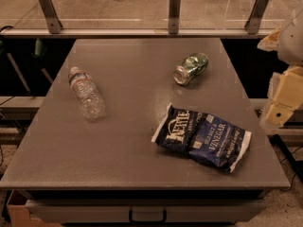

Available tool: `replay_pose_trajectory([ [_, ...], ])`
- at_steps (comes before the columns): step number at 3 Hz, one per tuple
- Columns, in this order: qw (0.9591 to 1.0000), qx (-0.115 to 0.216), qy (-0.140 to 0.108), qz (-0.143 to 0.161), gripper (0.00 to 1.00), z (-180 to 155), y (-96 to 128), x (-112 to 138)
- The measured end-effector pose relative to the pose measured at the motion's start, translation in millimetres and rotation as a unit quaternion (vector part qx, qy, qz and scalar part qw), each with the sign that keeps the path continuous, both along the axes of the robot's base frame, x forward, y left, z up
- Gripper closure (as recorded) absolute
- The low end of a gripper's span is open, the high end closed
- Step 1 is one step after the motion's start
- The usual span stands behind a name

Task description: Place water bottle upright

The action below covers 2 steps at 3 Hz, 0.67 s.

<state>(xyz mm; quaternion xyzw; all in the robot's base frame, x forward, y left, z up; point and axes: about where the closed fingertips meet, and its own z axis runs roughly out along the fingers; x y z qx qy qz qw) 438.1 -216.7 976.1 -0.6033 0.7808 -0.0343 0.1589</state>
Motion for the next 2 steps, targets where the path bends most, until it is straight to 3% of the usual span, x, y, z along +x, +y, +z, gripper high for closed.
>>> replay_pose_trajectory([
  [1,1.0,0.0,0.0,0.0,0.0,0.0,0.0,0.0],
  [2,0.9992,0.032,-0.003,0.025,0.0,2.8,24.9,29.0],
])
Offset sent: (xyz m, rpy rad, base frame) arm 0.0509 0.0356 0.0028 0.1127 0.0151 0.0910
